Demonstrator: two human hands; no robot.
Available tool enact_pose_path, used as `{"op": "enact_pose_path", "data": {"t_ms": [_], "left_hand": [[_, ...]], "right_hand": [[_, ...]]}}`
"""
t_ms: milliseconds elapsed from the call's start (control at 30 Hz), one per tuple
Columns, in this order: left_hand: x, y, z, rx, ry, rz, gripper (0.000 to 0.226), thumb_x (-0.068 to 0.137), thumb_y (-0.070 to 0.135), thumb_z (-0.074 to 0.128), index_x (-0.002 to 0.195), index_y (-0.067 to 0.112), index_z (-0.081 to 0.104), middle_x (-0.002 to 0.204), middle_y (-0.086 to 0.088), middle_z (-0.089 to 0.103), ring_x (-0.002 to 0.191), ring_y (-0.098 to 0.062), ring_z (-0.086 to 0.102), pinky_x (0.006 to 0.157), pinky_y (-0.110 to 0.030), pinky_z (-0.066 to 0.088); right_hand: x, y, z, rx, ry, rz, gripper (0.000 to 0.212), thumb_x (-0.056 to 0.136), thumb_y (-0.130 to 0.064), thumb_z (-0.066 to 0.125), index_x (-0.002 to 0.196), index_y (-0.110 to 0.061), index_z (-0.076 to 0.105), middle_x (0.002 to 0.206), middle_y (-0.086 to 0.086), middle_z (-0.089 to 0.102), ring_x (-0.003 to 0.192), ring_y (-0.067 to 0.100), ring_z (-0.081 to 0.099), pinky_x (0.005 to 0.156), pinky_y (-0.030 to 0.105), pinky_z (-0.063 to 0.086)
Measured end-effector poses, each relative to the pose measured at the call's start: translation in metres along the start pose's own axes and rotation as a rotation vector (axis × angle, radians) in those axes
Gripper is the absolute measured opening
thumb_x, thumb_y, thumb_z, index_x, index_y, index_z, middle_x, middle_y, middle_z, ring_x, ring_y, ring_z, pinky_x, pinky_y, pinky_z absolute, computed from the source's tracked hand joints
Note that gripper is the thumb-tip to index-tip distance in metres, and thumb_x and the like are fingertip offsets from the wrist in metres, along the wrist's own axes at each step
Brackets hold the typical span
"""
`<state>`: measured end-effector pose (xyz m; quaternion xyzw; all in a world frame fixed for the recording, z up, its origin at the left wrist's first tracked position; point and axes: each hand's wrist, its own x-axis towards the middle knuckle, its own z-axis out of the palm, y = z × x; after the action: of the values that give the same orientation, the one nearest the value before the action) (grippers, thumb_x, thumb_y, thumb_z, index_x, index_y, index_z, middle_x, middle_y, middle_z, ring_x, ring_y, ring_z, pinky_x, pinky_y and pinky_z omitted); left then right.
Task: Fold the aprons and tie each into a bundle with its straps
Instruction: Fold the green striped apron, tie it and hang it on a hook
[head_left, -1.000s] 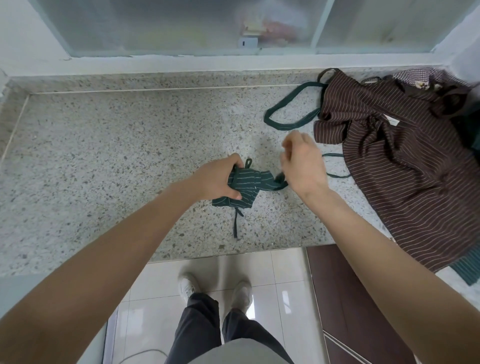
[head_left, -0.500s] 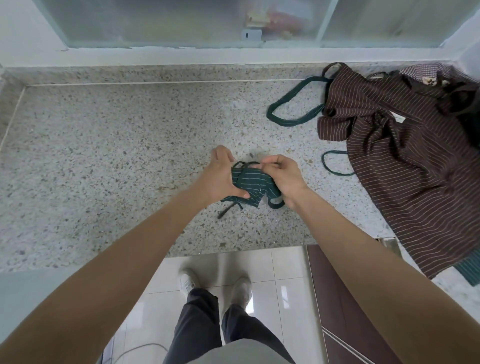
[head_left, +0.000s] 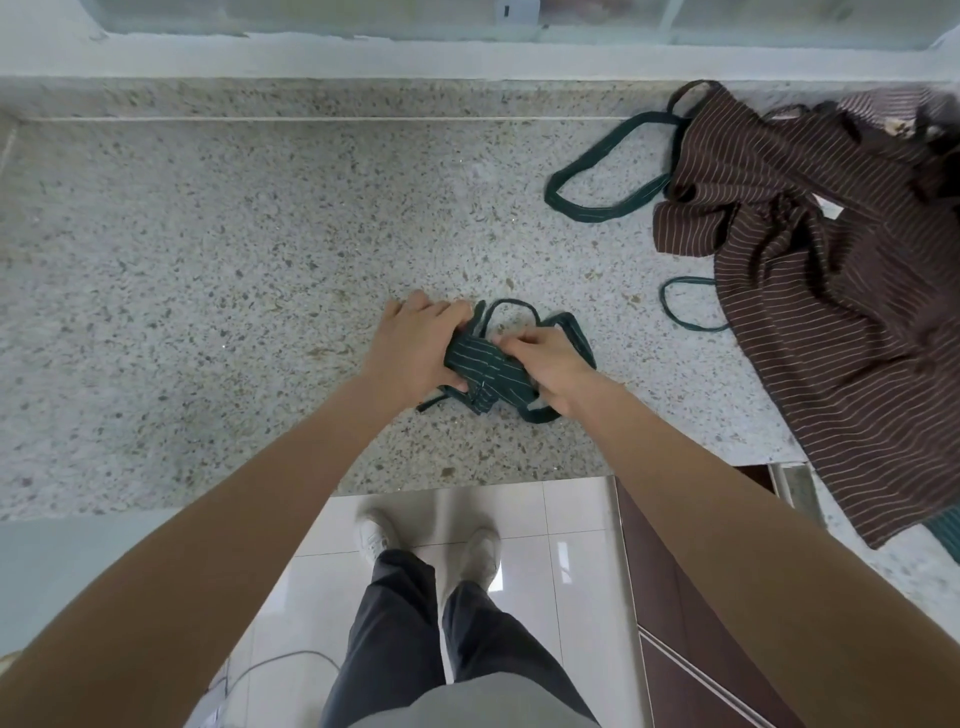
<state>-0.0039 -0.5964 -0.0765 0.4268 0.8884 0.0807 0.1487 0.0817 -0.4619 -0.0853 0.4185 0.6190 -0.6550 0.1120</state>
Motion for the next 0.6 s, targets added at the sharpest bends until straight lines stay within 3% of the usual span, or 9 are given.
{"op": "enact_pose_path", "data": {"t_ms": [133, 233, 300, 333, 400, 467, 533, 600], "left_hand": [[0.001, -0.005, -0.002, -0.005, -0.052, 0.06, 0.061, 0.062, 0.036, 0.083, 0.107, 0.017, 0.048, 0.105, 0.001, 0.059, 0.097, -0.017, 0.038, 0.073, -0.028, 0.029], [0.003, -0.008, 0.002, -0.054, -0.099, 0.085, 0.06, 0.066, 0.027, 0.082, 0.111, 0.015, 0.045, 0.109, -0.002, 0.057, 0.099, -0.017, 0.038, 0.077, -0.03, 0.037], [0.003, -0.01, 0.005, -0.065, -0.099, 0.093, 0.06, 0.067, 0.024, 0.082, 0.113, 0.015, 0.044, 0.111, -0.002, 0.056, 0.1, -0.017, 0.038, 0.084, -0.033, 0.039], [0.003, -0.011, 0.005, -0.07, -0.091, 0.1, 0.061, 0.068, 0.024, 0.081, 0.115, 0.015, 0.044, 0.112, -0.002, 0.056, 0.1, -0.016, 0.038, 0.086, -0.032, 0.039], [0.002, -0.012, 0.006, -0.073, -0.083, 0.108, 0.062, 0.069, 0.023, 0.081, 0.118, 0.015, 0.044, 0.114, -0.001, 0.056, 0.102, -0.017, 0.04, 0.088, -0.033, 0.039], [0.002, -0.013, 0.007, -0.048, -0.088, 0.117, 0.064, 0.069, 0.023, 0.08, 0.122, 0.015, 0.044, 0.116, -0.001, 0.056, 0.105, -0.018, 0.041, 0.089, -0.032, 0.039], [0.003, -0.013, 0.006, -0.019, -0.093, 0.122, 0.065, 0.07, 0.024, 0.079, 0.123, 0.016, 0.043, 0.117, -0.001, 0.056, 0.106, -0.018, 0.042, 0.089, -0.031, 0.038], [0.003, -0.013, 0.005, -0.019, -0.092, 0.119, 0.062, 0.07, 0.024, 0.079, 0.12, 0.016, 0.044, 0.116, -0.001, 0.056, 0.104, -0.018, 0.042, 0.088, -0.031, 0.038]], "right_hand": [[0.017, 0.0, 0.006, -0.223, 0.034, -0.096, 0.006, 0.09, -0.015, 0.06, 0.091, -0.02, 0.064, 0.102, 0.011, 0.066, 0.087, 0.026, 0.065, 0.082, 0.039, 0.055], [0.033, -0.002, 0.007, -0.531, 0.049, -0.208, 0.023, 0.094, -0.012, 0.052, 0.114, -0.016, 0.063, 0.105, 0.005, 0.062, 0.078, 0.015, 0.055, 0.058, 0.014, 0.043], [0.042, -0.004, 0.01, -0.697, 0.048, -0.296, 0.025, 0.093, -0.003, 0.049, 0.112, -0.008, 0.064, 0.099, 0.004, 0.063, 0.084, 0.014, 0.053, 0.06, 0.008, 0.04], [0.045, -0.005, 0.012, -0.814, 0.044, -0.329, 0.024, 0.092, -0.002, 0.048, 0.11, -0.004, 0.064, 0.098, 0.005, 0.064, 0.088, 0.017, 0.055, 0.069, 0.008, 0.042], [0.049, -0.006, 0.016, -1.064, 0.045, -0.34, 0.021, 0.093, -0.005, 0.046, 0.108, -0.004, 0.061, 0.109, 0.013, 0.062, 0.1, 0.026, 0.058, 0.087, 0.025, 0.046], [0.051, -0.007, 0.018, -1.239, 0.067, -0.357, 0.021, 0.094, -0.001, 0.043, 0.108, -0.001, 0.058, 0.112, 0.017, 0.061, 0.102, 0.029, 0.06, 0.087, 0.033, 0.047], [0.052, -0.008, 0.018, -1.251, 0.11, -0.387, 0.018, 0.093, 0.002, 0.045, 0.106, -0.001, 0.057, 0.106, 0.016, 0.064, 0.096, 0.029, 0.062, 0.081, 0.033, 0.049], [0.052, -0.008, 0.018, -0.986, 0.127, -0.337, 0.01, 0.09, -0.004, 0.055, 0.099, -0.007, 0.053, 0.094, 0.01, 0.062, 0.083, 0.023, 0.061, 0.073, 0.03, 0.049]]}}
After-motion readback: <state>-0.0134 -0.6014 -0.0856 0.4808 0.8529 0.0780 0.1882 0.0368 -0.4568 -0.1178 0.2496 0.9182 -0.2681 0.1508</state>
